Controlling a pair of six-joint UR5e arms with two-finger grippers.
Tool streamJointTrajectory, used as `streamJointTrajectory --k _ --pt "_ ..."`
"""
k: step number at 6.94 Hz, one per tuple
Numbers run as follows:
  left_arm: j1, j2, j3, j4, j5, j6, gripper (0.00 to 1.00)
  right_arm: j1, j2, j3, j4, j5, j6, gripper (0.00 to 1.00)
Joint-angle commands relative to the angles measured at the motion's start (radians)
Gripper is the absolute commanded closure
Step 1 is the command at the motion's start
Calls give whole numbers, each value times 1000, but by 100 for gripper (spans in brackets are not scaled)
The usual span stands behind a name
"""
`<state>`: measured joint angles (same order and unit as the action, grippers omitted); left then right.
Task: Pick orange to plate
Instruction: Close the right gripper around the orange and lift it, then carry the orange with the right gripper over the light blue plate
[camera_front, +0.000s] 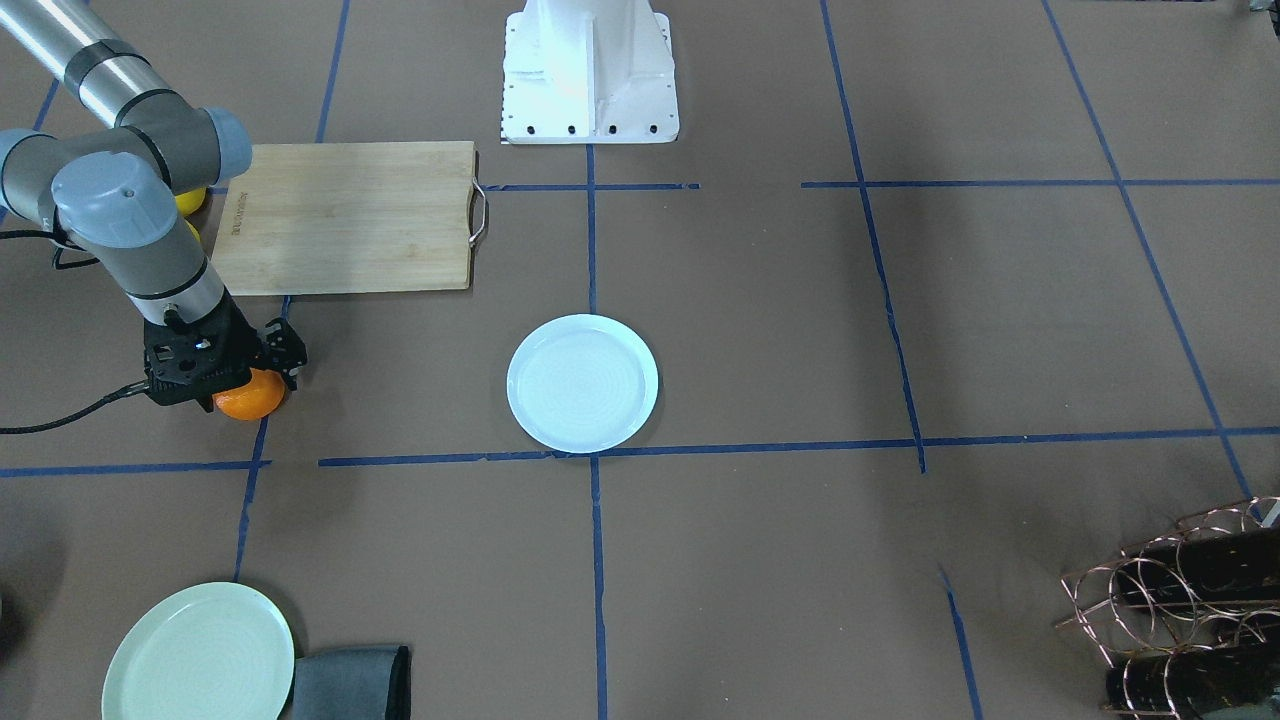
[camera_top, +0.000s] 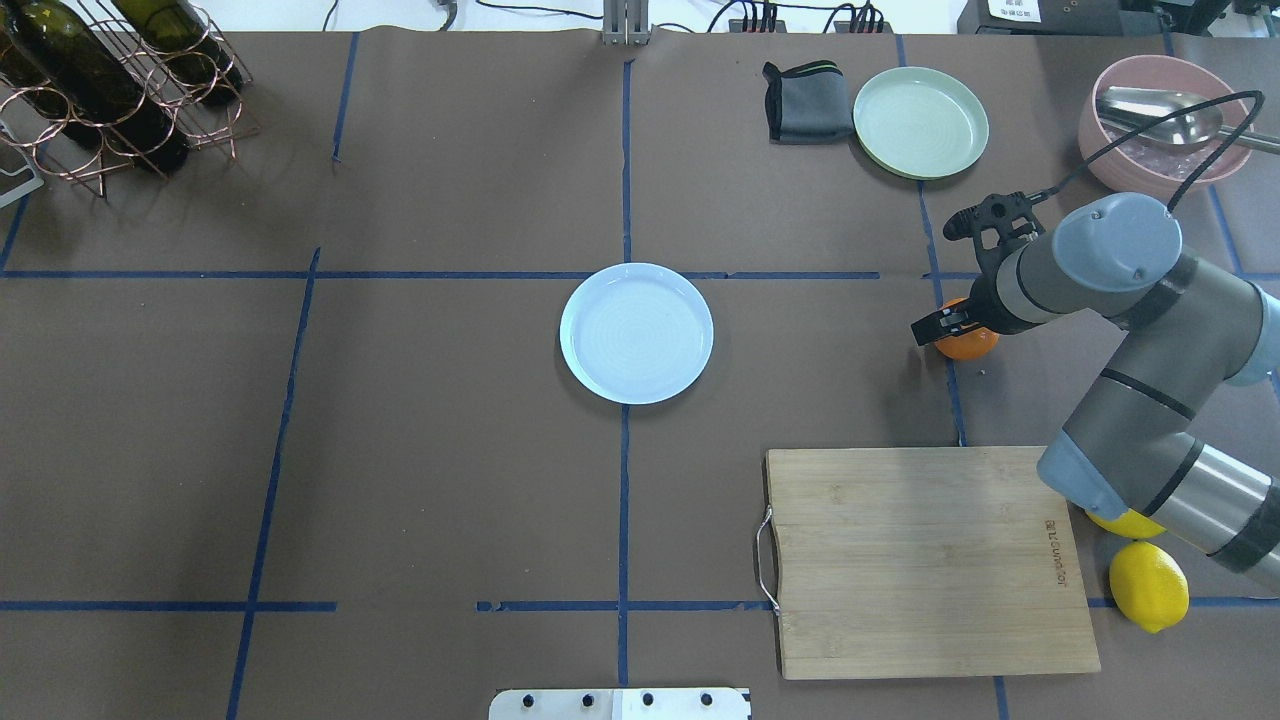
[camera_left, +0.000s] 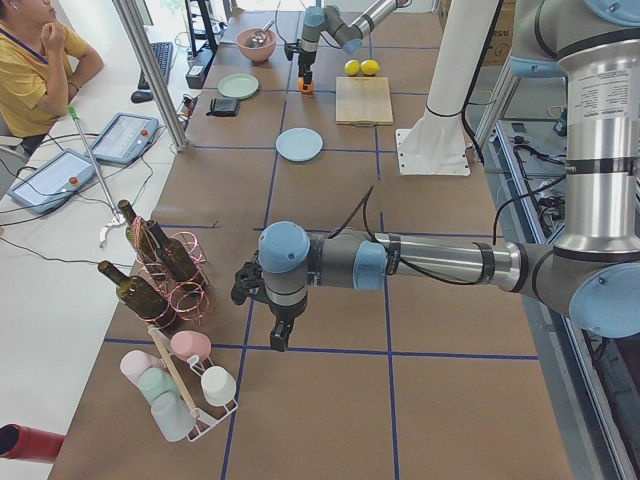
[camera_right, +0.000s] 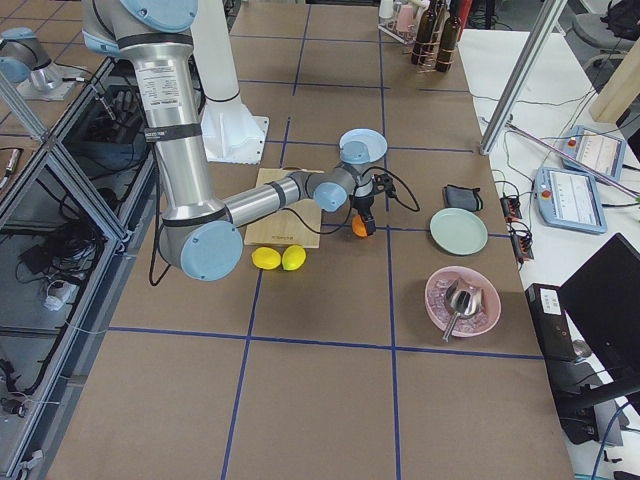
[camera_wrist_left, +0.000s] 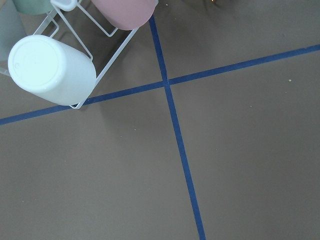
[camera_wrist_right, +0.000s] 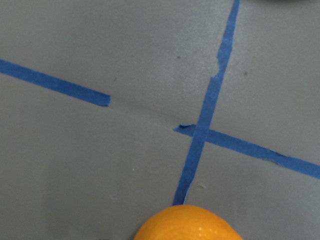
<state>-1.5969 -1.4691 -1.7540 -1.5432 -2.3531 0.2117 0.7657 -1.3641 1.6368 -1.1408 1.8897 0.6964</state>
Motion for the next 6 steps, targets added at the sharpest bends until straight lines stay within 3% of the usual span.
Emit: streamJointTrajectory --k 1,2,3,5,6 --pt "0 1 -2 0 0 0 0 -6 5 5 -1 0 2 70" --pt "0 3 -4 0 1 0 0 -12 26 11 -2 0 43 79" --pt "-2 4 -7 0 -2 2 0 -55 128 -3 -19 -14 164 78" --pt "0 4 -4 -1 -3 2 0 -121 372 -27 -235 -75 308 75" --pt "0 4 -5 0 -3 2 0 -143 508 -108 -291 -95 383 73"
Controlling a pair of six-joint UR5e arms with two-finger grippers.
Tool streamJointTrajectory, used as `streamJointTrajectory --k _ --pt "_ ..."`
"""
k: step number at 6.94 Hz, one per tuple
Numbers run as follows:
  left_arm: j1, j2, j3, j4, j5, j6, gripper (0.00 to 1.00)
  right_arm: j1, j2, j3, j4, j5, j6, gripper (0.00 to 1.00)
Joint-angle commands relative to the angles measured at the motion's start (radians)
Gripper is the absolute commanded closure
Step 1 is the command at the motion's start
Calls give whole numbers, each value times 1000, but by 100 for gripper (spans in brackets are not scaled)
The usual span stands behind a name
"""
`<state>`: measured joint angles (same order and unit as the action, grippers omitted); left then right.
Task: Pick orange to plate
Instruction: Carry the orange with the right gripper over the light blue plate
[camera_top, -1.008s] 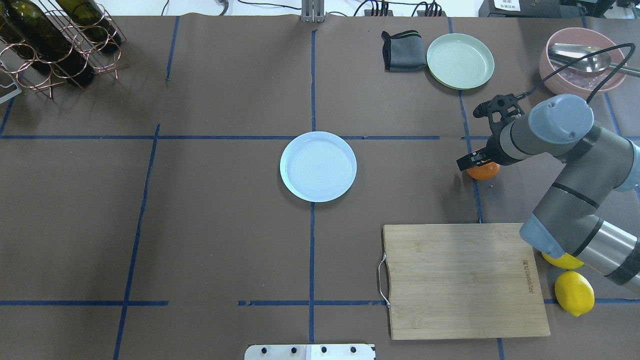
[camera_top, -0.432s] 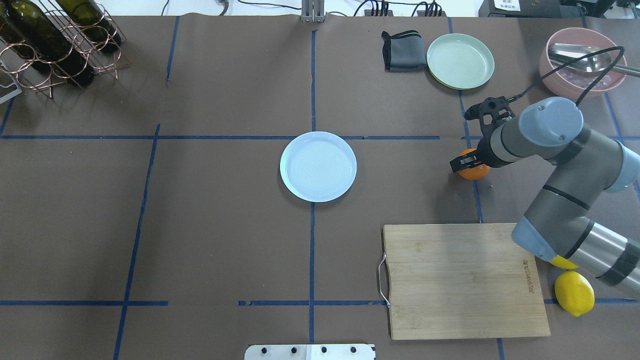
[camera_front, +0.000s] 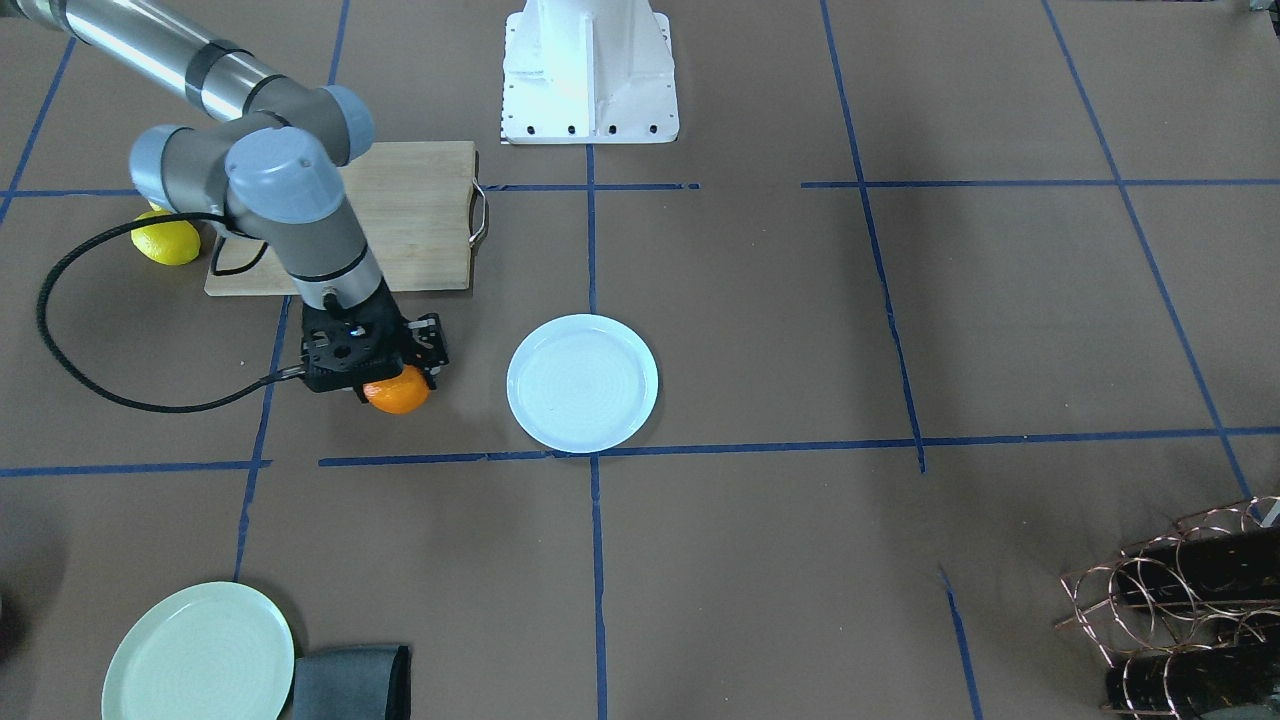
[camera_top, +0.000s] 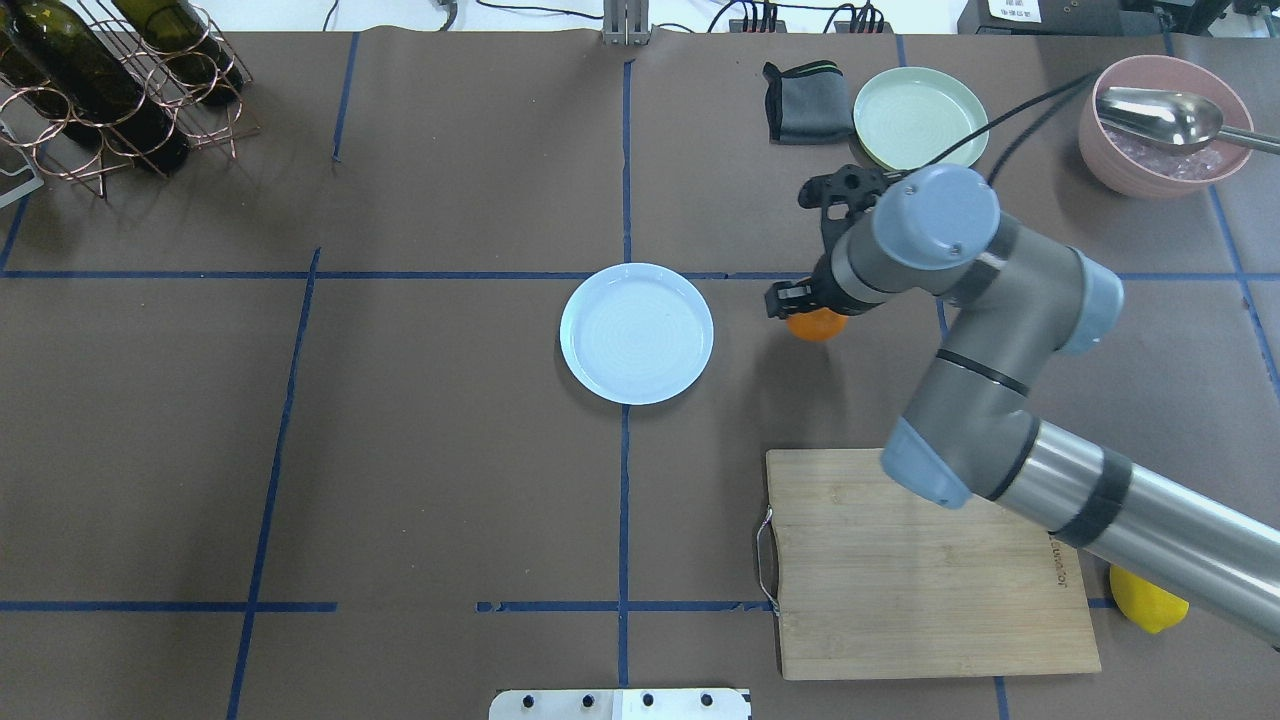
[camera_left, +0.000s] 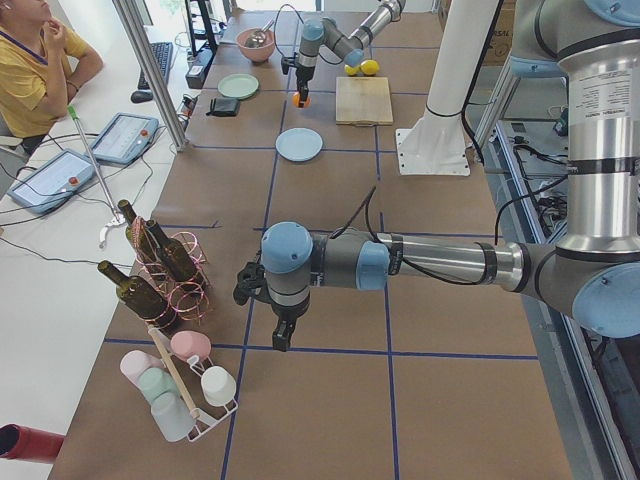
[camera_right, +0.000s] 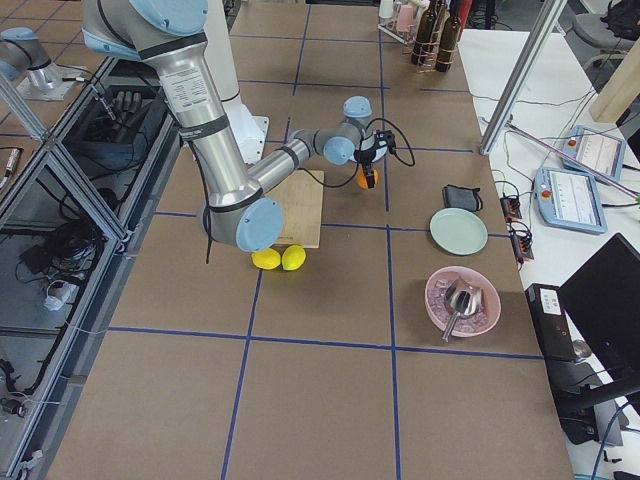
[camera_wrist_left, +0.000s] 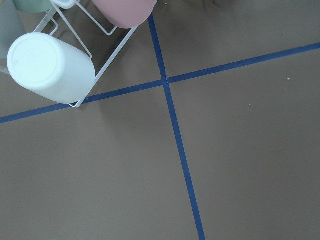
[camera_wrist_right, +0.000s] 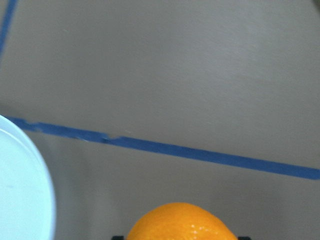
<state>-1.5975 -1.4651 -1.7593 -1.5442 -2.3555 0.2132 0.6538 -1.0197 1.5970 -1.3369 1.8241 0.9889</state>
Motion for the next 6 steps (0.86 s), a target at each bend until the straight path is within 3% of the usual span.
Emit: streamJointTrajectory --k 1,3,6 --pt "1 0 0 1 -2 0 0 -63 261 -180 -94 -79 127 71" --pt "1 0 0 1 -2 -1 0 -117 320 -278 -93 -147 177 66" --pt "1 -1 3 1 -2 -1 0 -175 322 -284 -93 -212 197 58"
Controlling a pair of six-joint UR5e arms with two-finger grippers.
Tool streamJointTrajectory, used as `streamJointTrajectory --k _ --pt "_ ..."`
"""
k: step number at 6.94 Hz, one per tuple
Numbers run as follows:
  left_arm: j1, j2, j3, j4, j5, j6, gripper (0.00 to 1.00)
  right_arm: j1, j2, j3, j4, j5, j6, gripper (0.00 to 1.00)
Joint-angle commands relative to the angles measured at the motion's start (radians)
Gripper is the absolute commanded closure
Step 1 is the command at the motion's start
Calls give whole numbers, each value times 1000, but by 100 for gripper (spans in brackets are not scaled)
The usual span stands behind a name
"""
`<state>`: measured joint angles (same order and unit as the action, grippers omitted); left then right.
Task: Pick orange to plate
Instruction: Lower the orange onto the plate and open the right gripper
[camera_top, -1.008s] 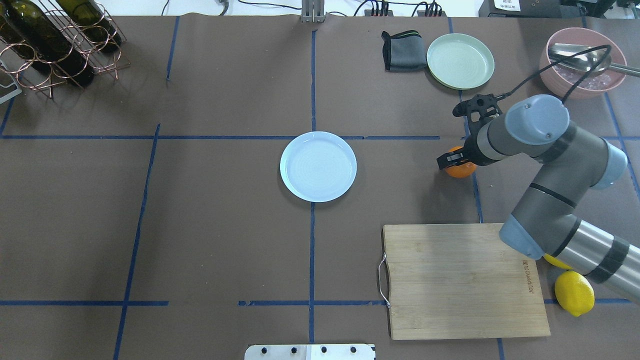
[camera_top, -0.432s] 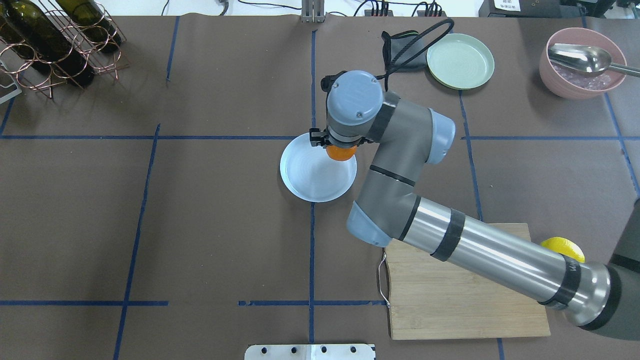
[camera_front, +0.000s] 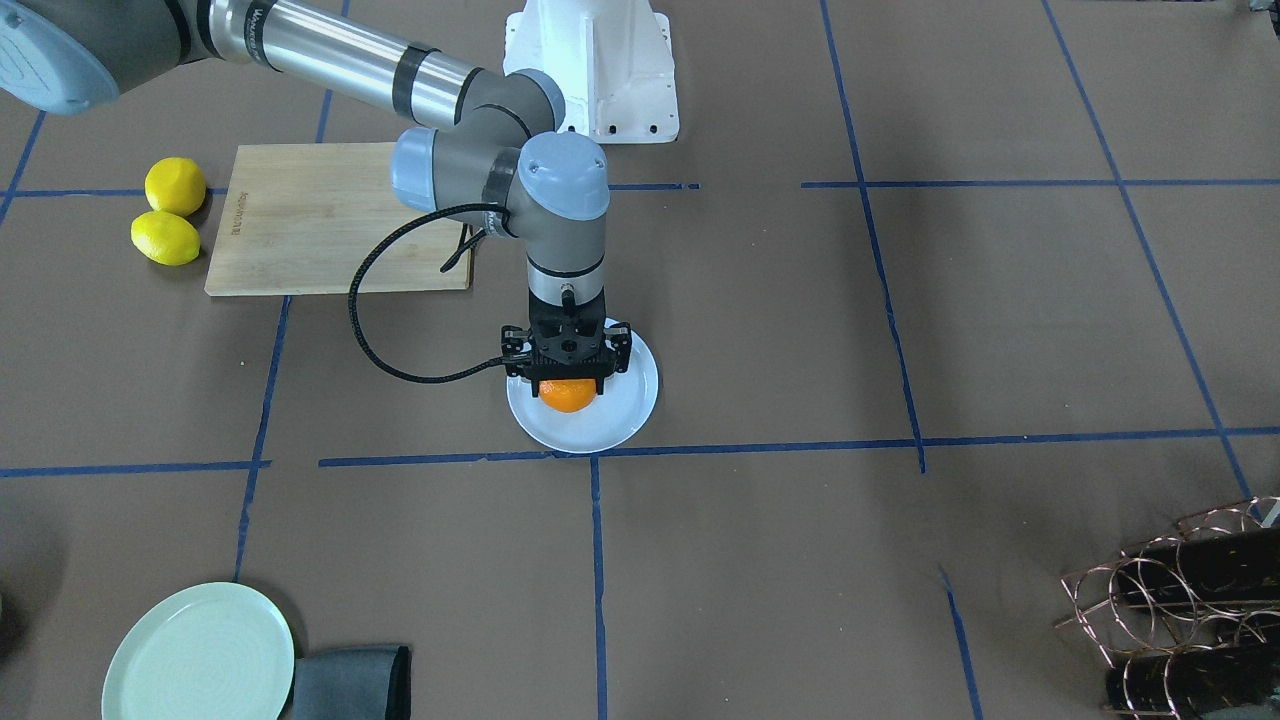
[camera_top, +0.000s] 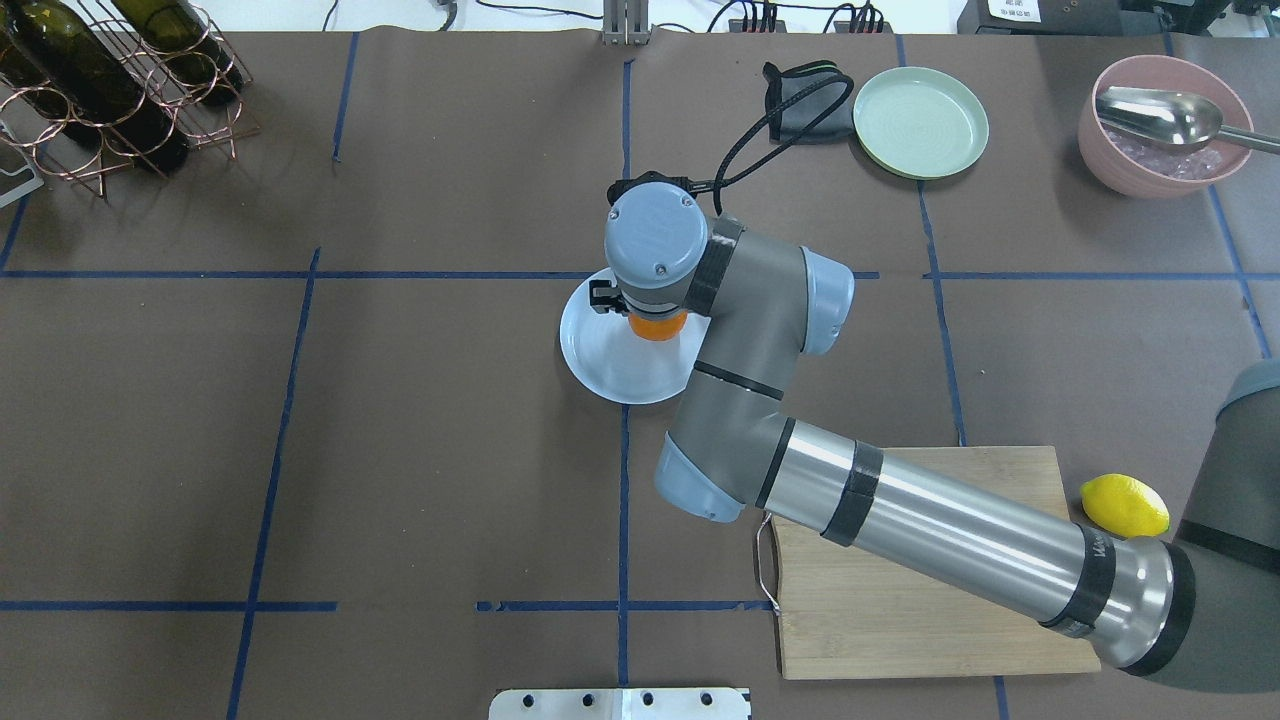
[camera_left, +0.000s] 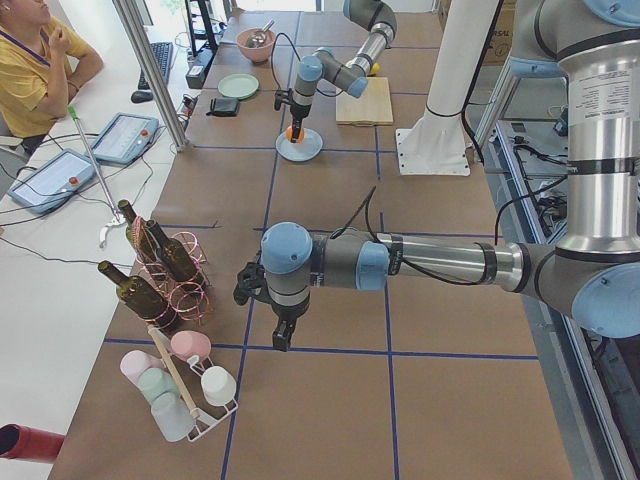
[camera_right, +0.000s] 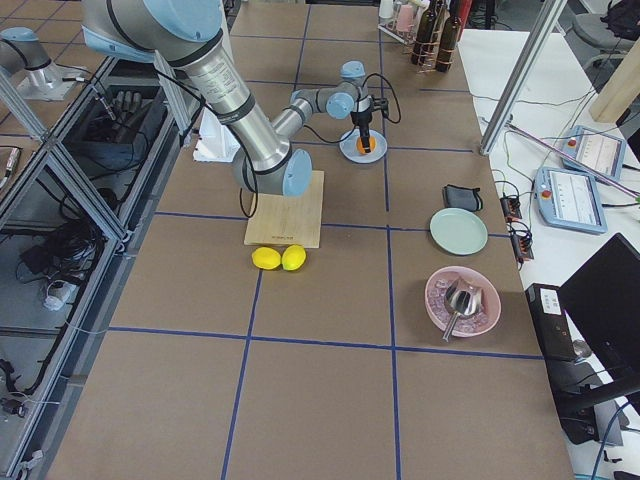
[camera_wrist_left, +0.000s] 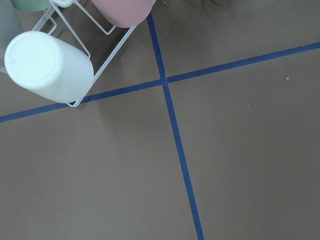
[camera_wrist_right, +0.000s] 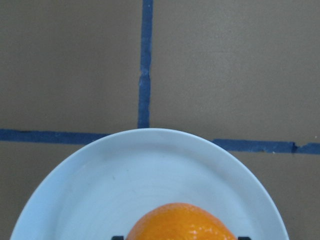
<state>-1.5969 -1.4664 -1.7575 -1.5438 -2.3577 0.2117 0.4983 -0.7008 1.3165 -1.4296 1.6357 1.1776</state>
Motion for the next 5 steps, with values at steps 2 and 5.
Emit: streamJointTrajectory --k 2,5 --pt "0 1 4 1 0 1 0 -24 12 -5 1 -27 13 0" --pt "0 3 6 1 0 6 0 18 29 13 -5 -10 -7 0"
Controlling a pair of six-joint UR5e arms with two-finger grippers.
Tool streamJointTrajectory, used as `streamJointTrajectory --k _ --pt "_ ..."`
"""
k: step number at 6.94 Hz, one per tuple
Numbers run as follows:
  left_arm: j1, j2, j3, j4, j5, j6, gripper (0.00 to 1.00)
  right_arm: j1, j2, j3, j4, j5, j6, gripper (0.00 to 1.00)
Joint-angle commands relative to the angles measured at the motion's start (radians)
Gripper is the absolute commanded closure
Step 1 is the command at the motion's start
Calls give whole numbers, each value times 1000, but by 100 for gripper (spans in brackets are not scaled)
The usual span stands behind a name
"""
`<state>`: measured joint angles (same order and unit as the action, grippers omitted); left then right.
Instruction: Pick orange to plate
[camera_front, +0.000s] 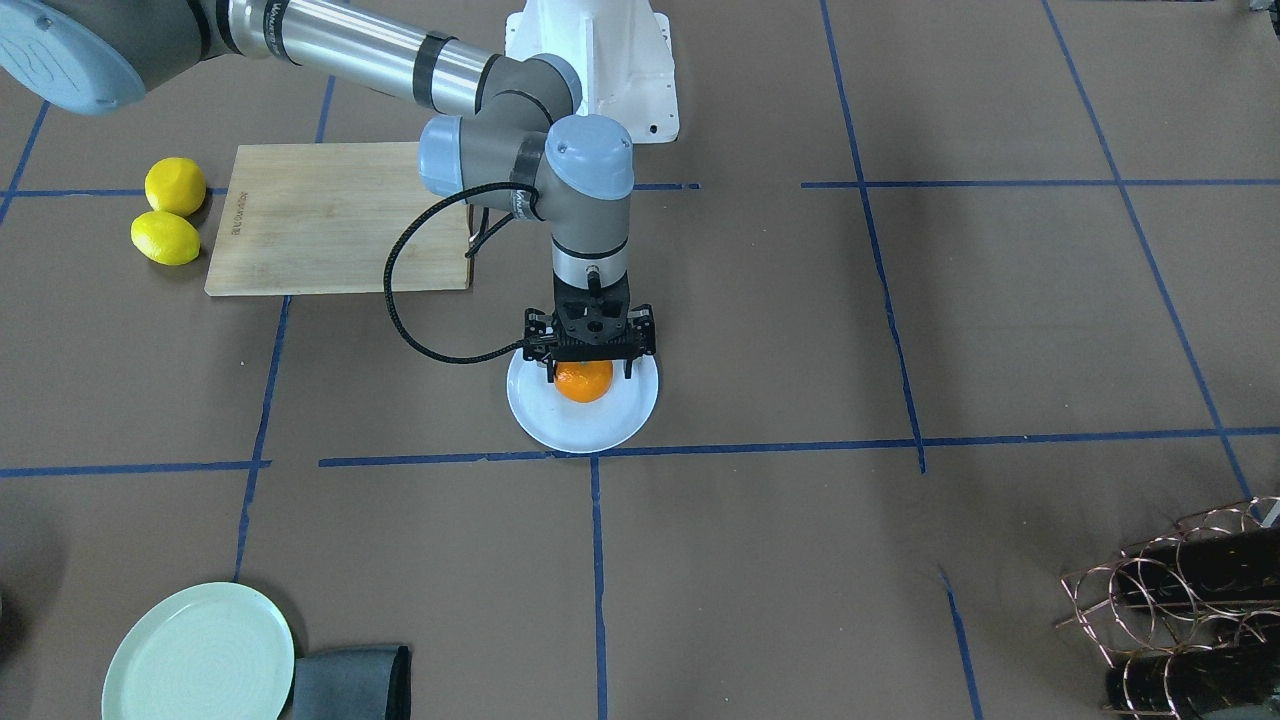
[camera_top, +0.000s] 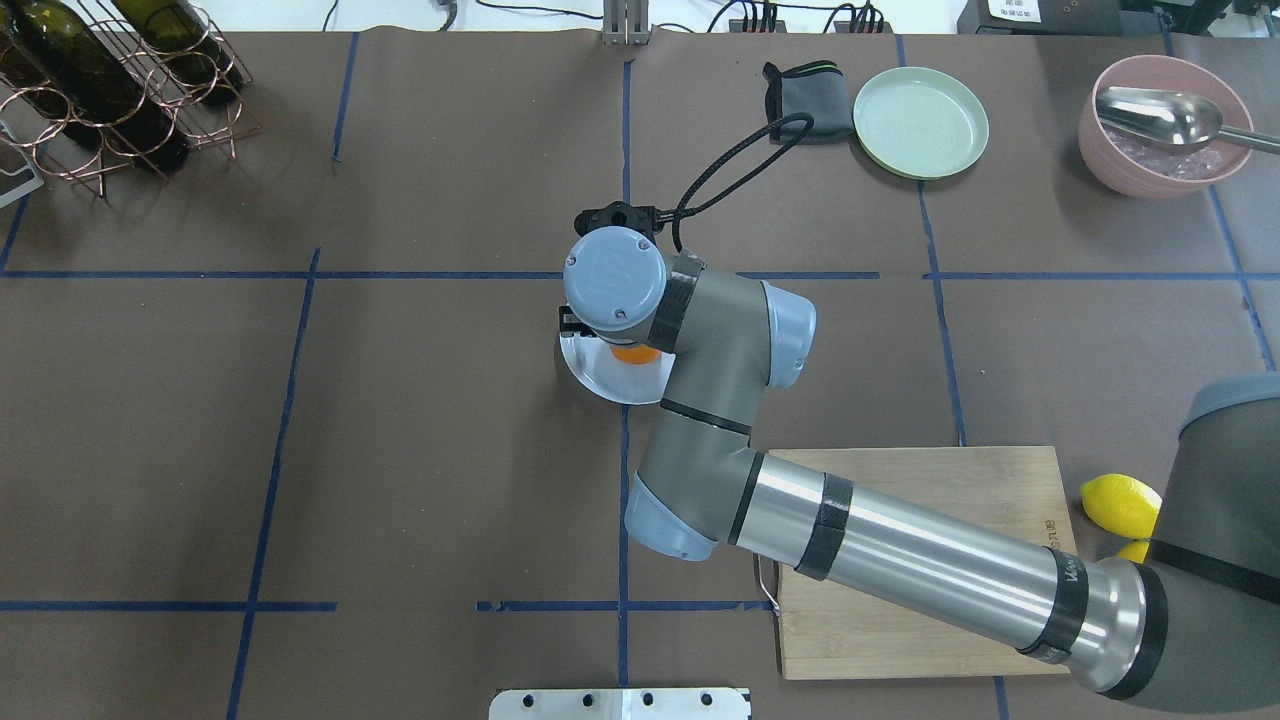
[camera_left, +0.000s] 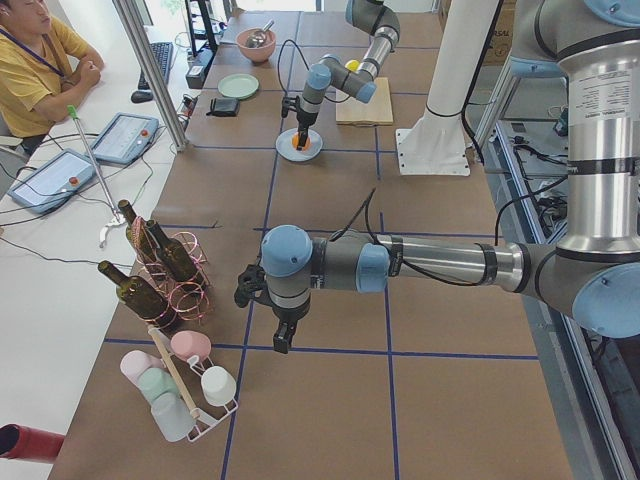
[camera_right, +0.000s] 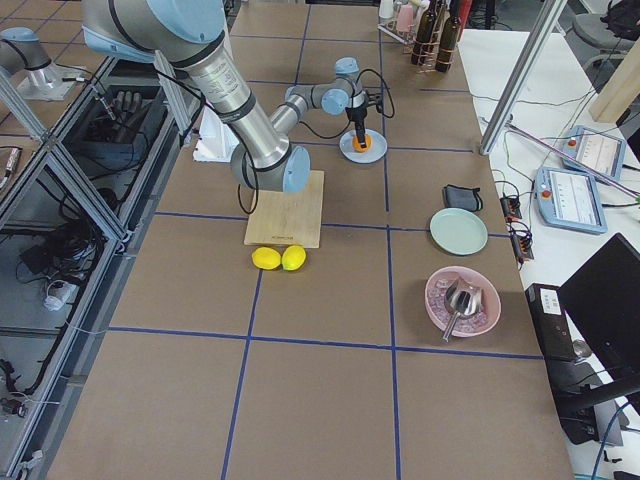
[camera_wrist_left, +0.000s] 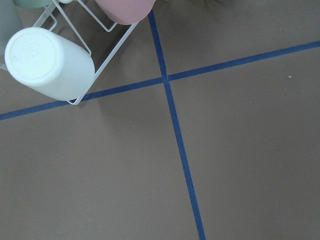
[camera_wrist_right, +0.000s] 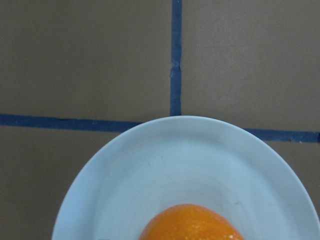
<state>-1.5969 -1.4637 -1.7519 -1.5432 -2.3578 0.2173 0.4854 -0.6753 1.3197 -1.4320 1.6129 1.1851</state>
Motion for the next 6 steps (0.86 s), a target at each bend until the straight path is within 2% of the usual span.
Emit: streamJointTrajectory --k 1,3,5,6 --pt "-2 2 2 2 2 2 0 95 -3 35 -37 101 -54 0" --pt "-2 3 3 9 0 2 0 261 -70 207 -238 265 -314 0" --pt "-2 3 5 9 -1 1 0 448 -305 414 -271 439 -630 0" --pt "-2 3 11 9 -2 -4 0 549 -395 444 -272 500 -823 0"
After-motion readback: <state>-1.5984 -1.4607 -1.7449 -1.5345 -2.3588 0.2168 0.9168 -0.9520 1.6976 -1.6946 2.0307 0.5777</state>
